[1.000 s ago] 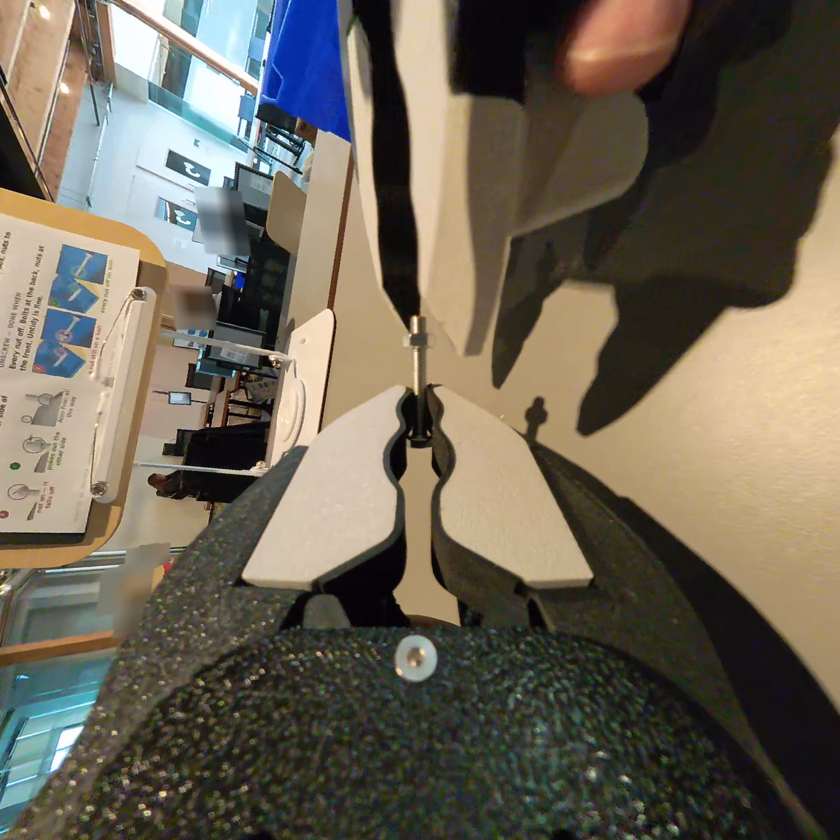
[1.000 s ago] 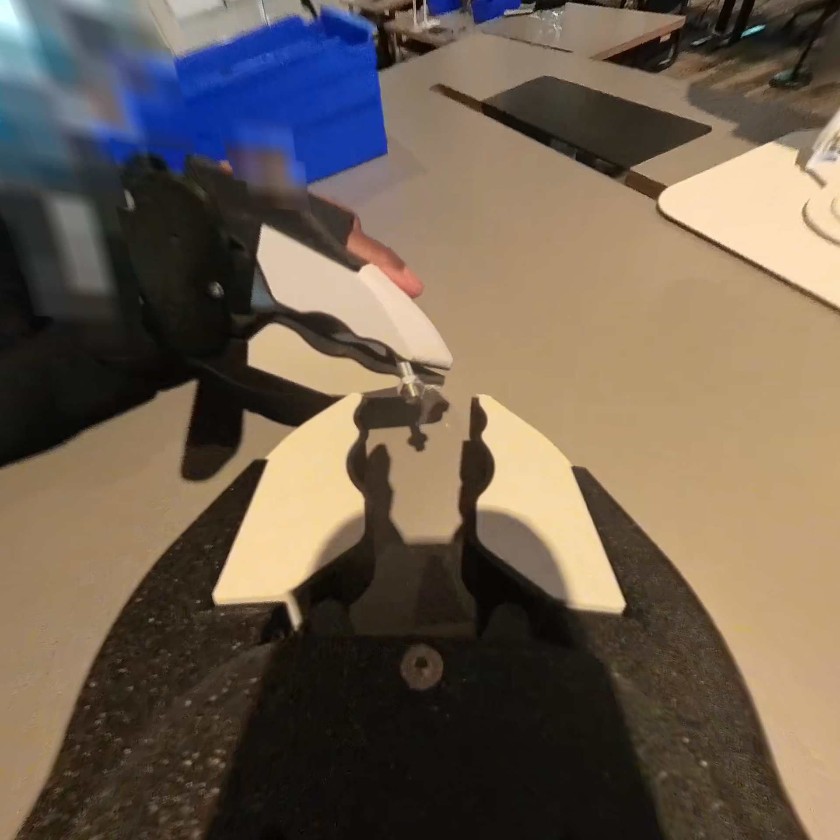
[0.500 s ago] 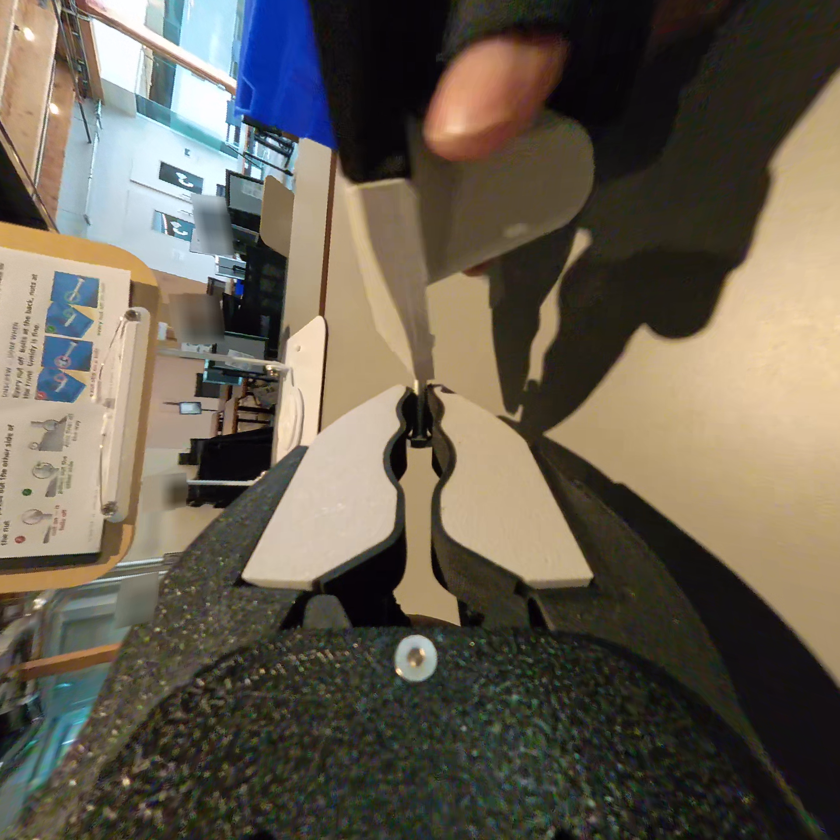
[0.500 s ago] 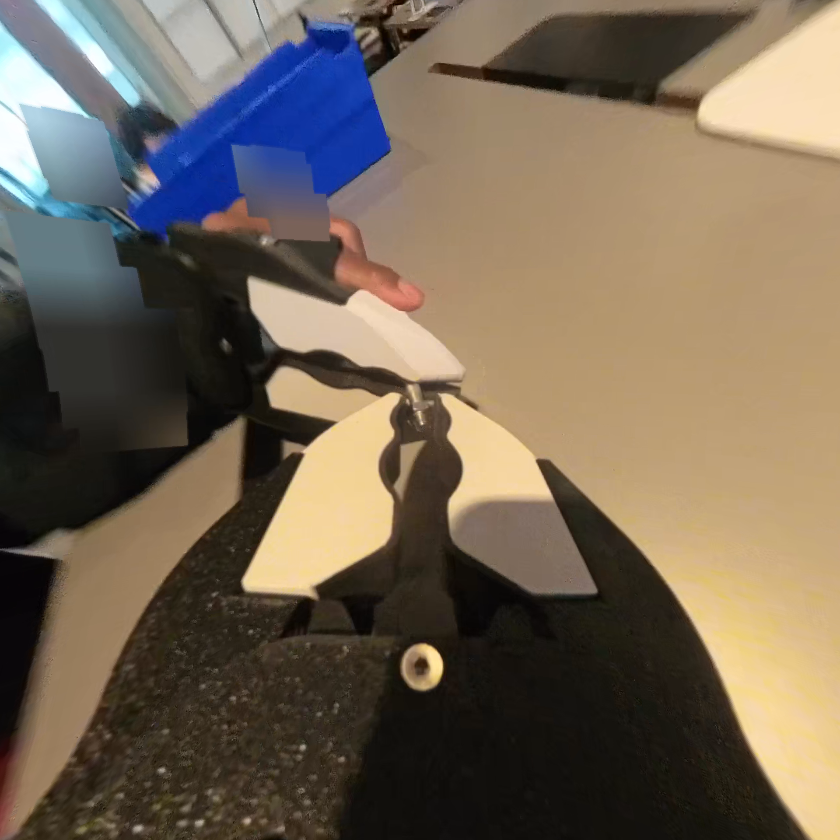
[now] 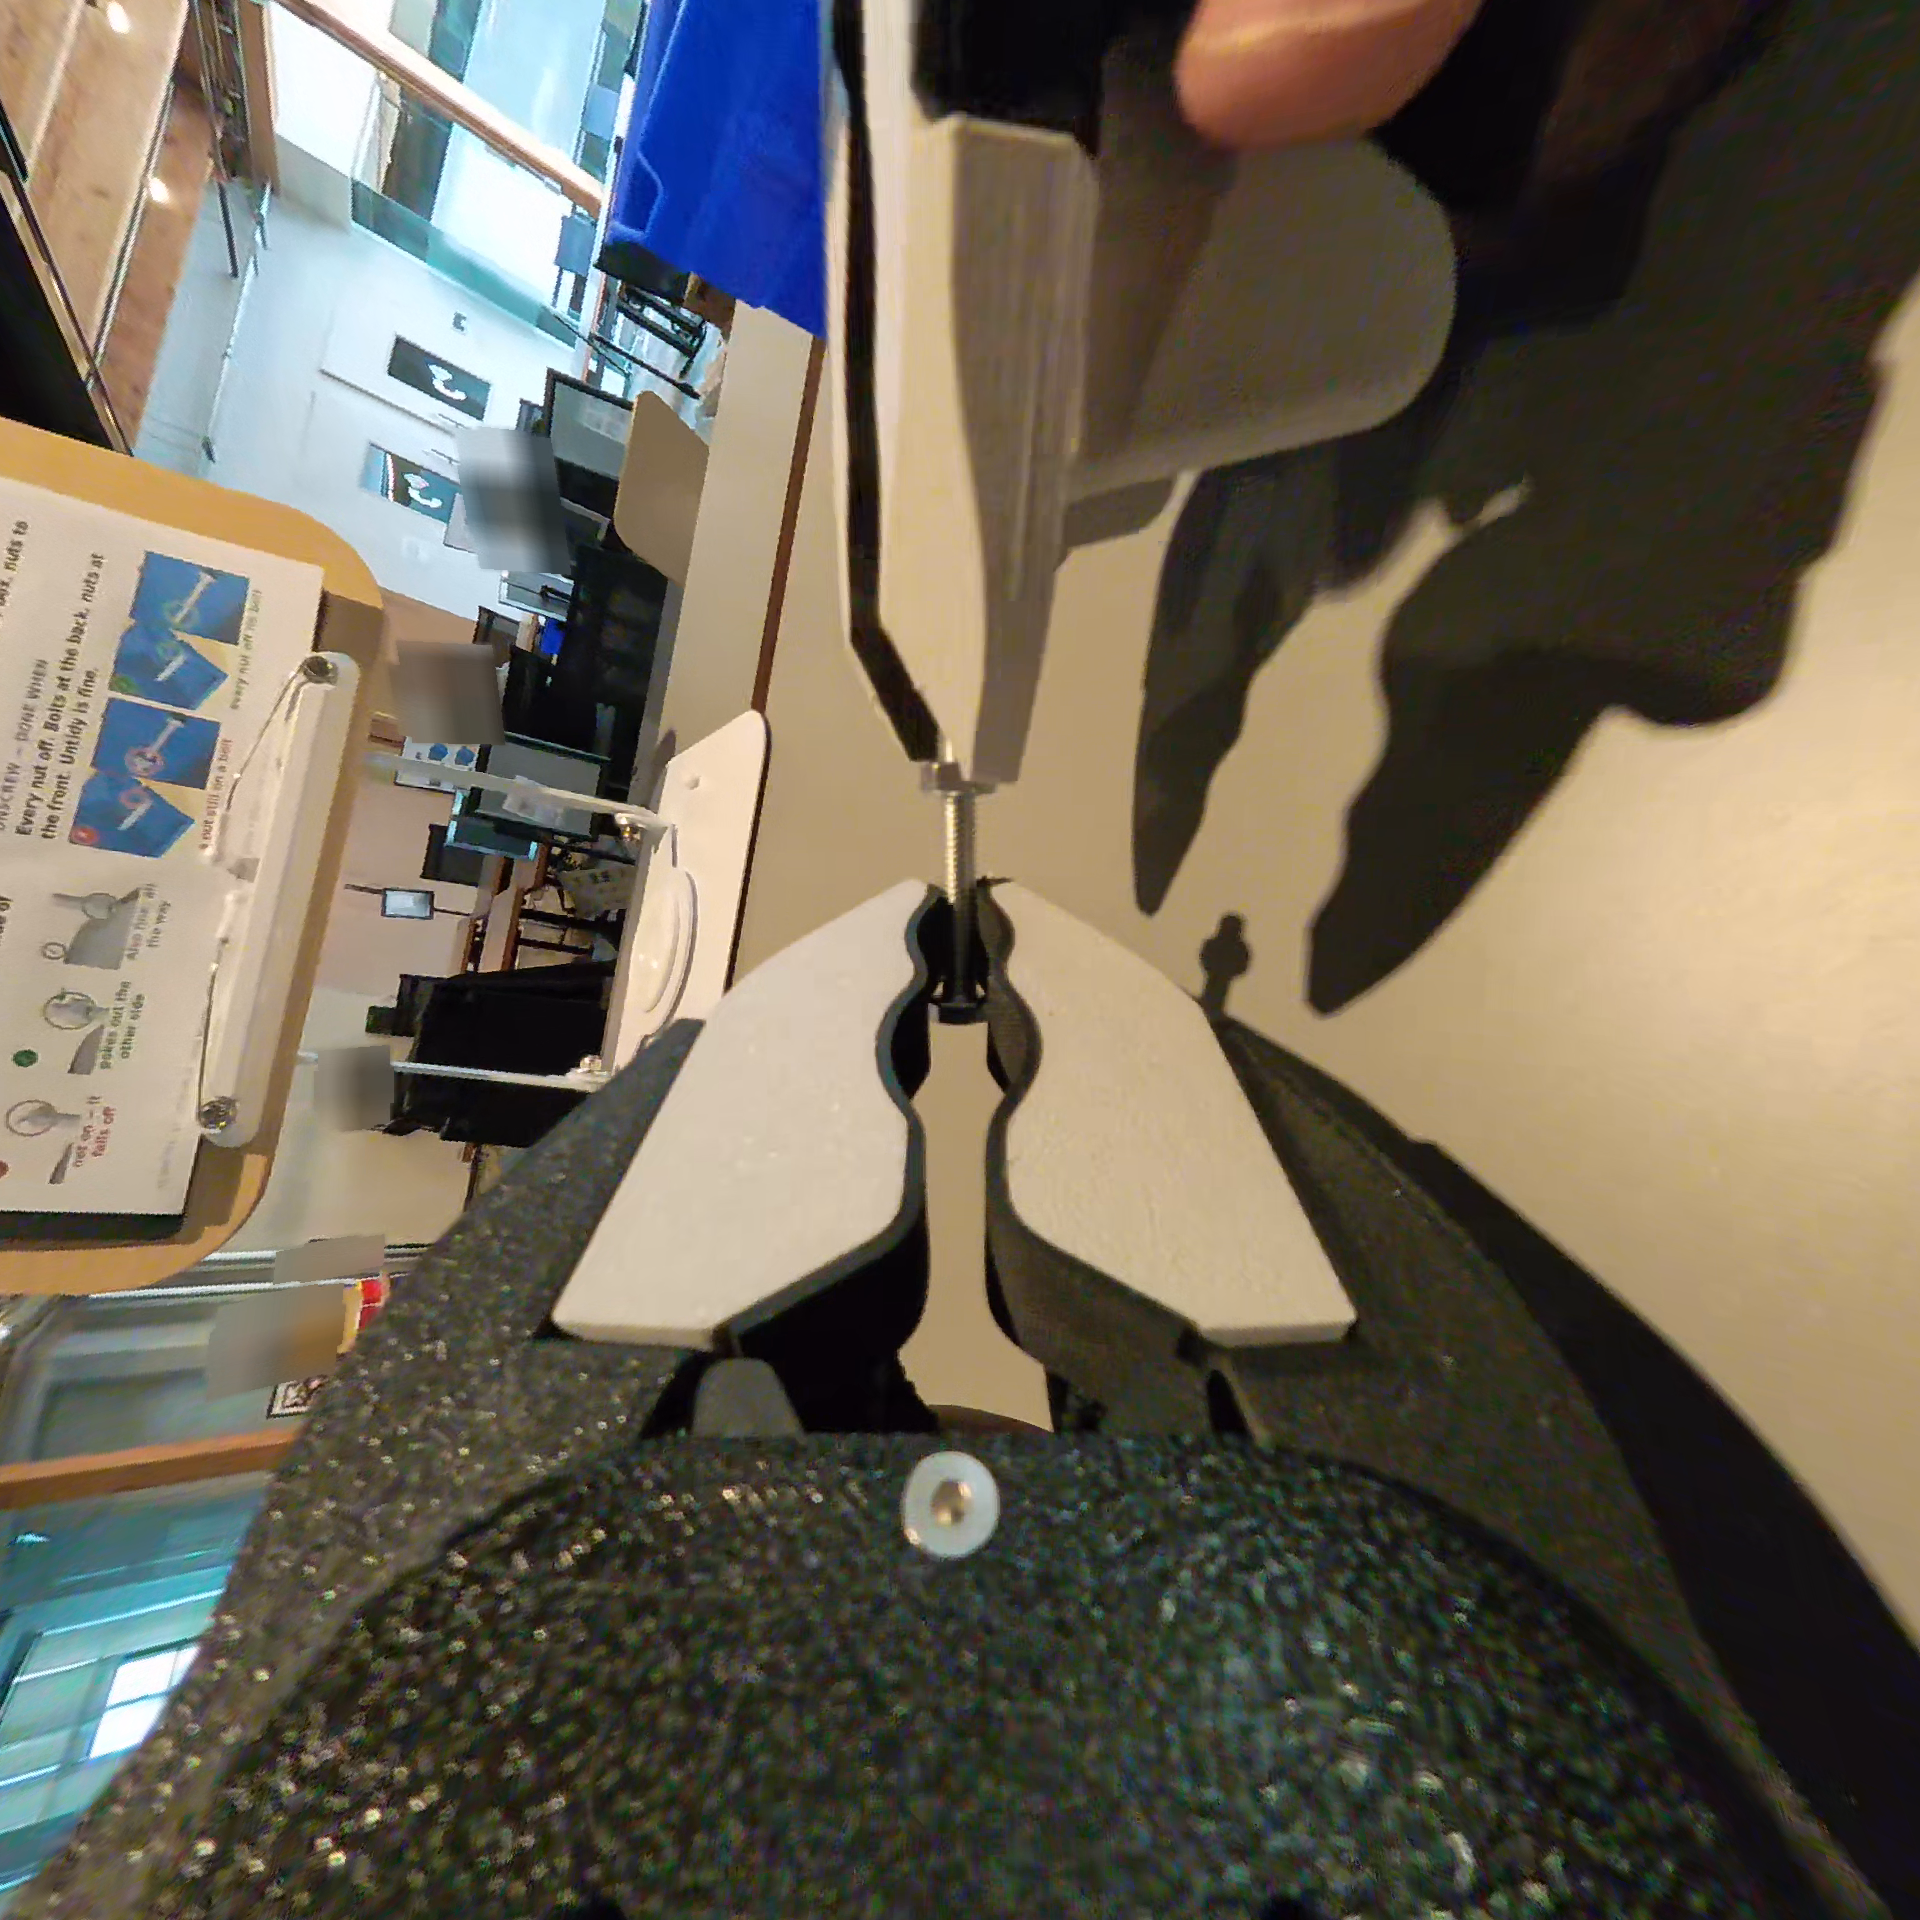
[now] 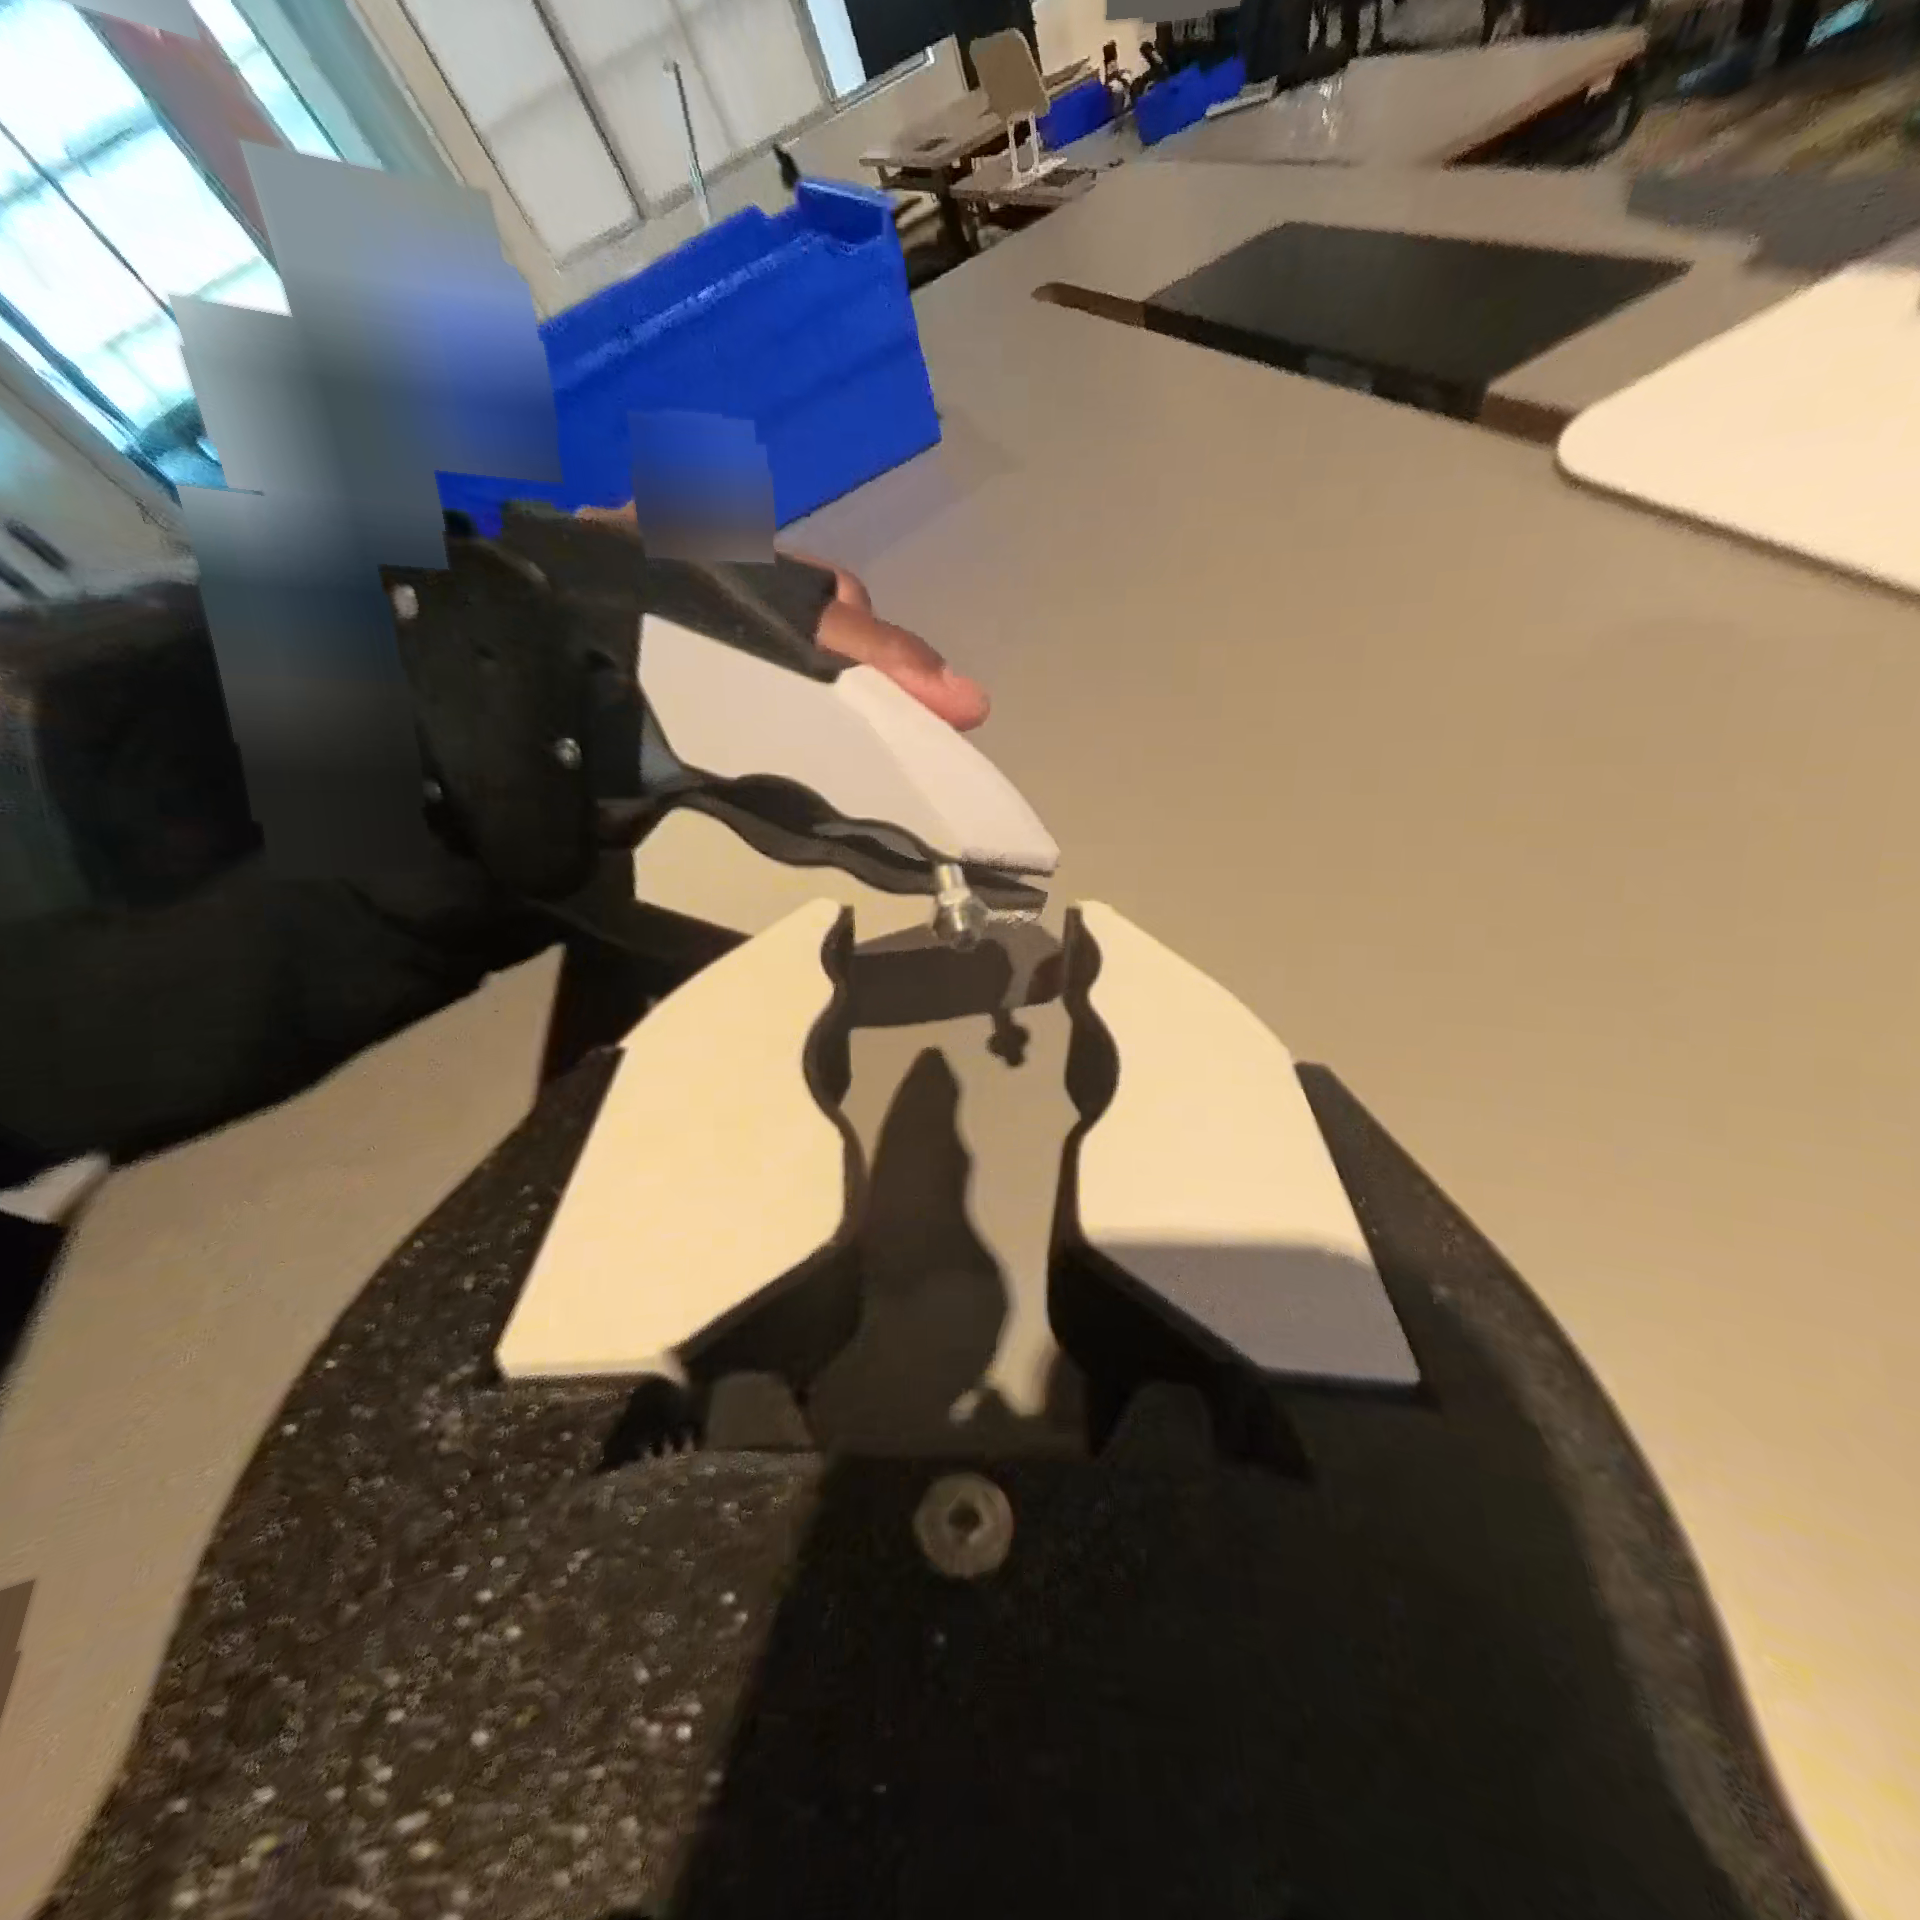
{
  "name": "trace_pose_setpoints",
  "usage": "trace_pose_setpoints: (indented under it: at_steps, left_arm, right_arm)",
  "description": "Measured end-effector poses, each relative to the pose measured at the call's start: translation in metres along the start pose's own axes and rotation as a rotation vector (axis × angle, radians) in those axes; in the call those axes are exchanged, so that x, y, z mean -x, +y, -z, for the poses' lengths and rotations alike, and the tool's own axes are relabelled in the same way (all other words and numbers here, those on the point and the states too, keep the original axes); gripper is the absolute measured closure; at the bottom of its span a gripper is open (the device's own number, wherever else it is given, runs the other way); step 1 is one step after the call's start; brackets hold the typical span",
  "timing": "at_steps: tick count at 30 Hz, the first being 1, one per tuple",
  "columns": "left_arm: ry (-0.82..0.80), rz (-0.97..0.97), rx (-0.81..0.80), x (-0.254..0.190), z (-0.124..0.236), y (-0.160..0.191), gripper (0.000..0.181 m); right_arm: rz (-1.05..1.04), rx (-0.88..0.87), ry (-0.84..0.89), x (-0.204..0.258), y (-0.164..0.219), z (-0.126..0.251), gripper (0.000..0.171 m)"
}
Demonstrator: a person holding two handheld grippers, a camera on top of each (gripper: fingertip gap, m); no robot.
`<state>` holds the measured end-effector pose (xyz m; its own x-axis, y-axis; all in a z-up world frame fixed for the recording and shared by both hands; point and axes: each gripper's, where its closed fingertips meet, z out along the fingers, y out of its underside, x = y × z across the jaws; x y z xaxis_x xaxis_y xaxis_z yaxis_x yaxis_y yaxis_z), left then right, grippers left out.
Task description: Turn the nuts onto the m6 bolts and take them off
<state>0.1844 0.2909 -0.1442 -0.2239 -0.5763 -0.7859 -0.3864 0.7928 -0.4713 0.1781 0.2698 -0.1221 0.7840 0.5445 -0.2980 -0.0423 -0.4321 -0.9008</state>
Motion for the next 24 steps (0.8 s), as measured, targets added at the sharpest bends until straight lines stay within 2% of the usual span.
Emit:
trace_pose_setpoints:
  at_steps: [5, 10, 14, 16, 19, 23, 24]
  left_arm:
    - [0.007, 0.011, -0.011, 0.0, 0.001, -0.001, 0.176]
    - [0.029, 0.016, -0.029, -0.0035, 0.0011, -0.0037, 0.176]
    - [0.047, 0.032, -0.046, -0.0058, 0.0014, -0.0059, 0.176]
    - [0.05, 0.036, -0.046, -0.0059, 0.0015, -0.0052, 0.176]
    - [0.032, 0.005, -0.024, -0.0051, 0.0002, -0.0032, 0.176]
    - [-0.009, -0.088, 0.02, -0.0028, -0.0001, -0.0021, 0.176]
    - [-0.018, -0.087, 0.017, -0.0014, 0.0, -0.0036, 0.176]
  right_arm:
    - [0.233, 0.03, 0.083, 0.0011, 0.0022, -0.0001, 0.138]
    - [0.321, 0.049, 0.135, -0.001, 0.0042, -0.0018, 0.144]
    - [0.397, 0.059, 0.143, 0.0023, 0.0058, -0.0026, 0.158]
    - [0.388, 0.066, 0.145, 0.0027, 0.006, -0.0034, 0.16]
    - [0.212, 0.079, 0.104, 0.0014, 0.0077, -0.0044, 0.161]
    - [-0.38, 0.032, -0.102, 0.0035, 0.0086, -0.0044, 0.161]
    - [-0.466, -0.001, -0.16, 0.0042, 0.0068, -0.003, 0.161]
